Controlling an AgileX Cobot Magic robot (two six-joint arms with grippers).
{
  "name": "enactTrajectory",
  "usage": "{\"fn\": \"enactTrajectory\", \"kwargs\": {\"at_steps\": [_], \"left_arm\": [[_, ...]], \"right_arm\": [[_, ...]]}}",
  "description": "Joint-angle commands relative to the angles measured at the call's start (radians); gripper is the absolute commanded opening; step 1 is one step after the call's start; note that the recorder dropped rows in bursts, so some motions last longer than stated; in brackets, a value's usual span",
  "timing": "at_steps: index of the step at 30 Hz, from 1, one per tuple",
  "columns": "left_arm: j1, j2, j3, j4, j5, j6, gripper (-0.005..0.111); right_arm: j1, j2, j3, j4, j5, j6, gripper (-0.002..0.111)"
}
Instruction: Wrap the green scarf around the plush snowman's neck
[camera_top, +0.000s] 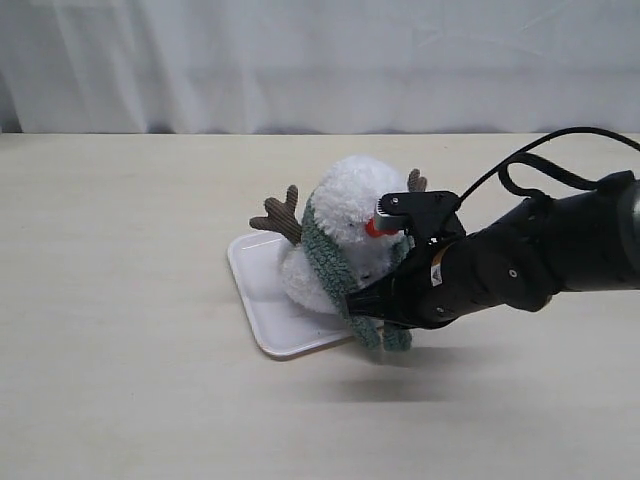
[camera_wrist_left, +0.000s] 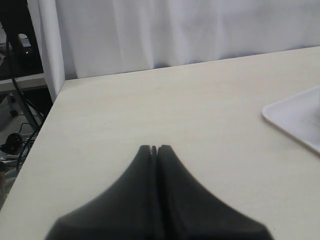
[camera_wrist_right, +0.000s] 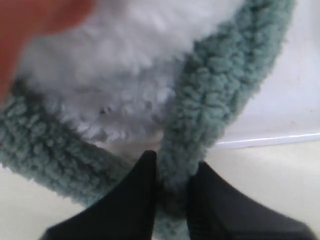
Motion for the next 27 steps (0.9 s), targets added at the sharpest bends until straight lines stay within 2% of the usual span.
{"fn": "enactTrajectory", "kwargs": {"at_steps": [1, 3, 5, 10, 15, 17, 19, 27], "left_arm": [[-0.006, -0.002, 0.002, -0.003, -0.012, 0.000, 0.000], [-0.006, -0.002, 0.002, -0.003, -0.012, 0.000, 0.000], [-0.006, -0.002, 0.002, -0.003, -0.012, 0.000, 0.000], [-0.006, -0.002, 0.002, -0.003, -0.012, 0.000, 0.000], [-0.006, -0.002, 0.002, -0.003, -0.012, 0.000, 0.000], [-0.006, -0.002, 0.002, -0.003, -0.012, 0.000, 0.000], [-0.006, -0.002, 0.002, -0.003, -0.012, 0.000, 0.000], [-0.006, -0.002, 0.002, -0.003, -0.012, 0.000, 0.000]], "right_arm": [[0.001, -0.006, -0.005, 0.012, 0.004, -0.027, 0.047], [0.001, -0.006, -0.005, 0.012, 0.020, -0.035, 0.059], [0.001, -0.018, -0.005, 0.012, 0.064, -0.071, 0.063], [-0.002, -0.115, -0.005, -0.029, 0.161, -0.131, 0.063], [-0.141, -0.213, -0.005, -0.039, 0.144, -0.110, 0.063], [-0.230, -0.190, -0.005, -0.039, 0.100, -0.063, 0.060], [-0.273, -0.133, -0.020, -0.039, 0.094, -0.056, 0.052], [-0.306, 0.112, -0.174, -0.034, 0.156, -0.056, 0.033]]}}
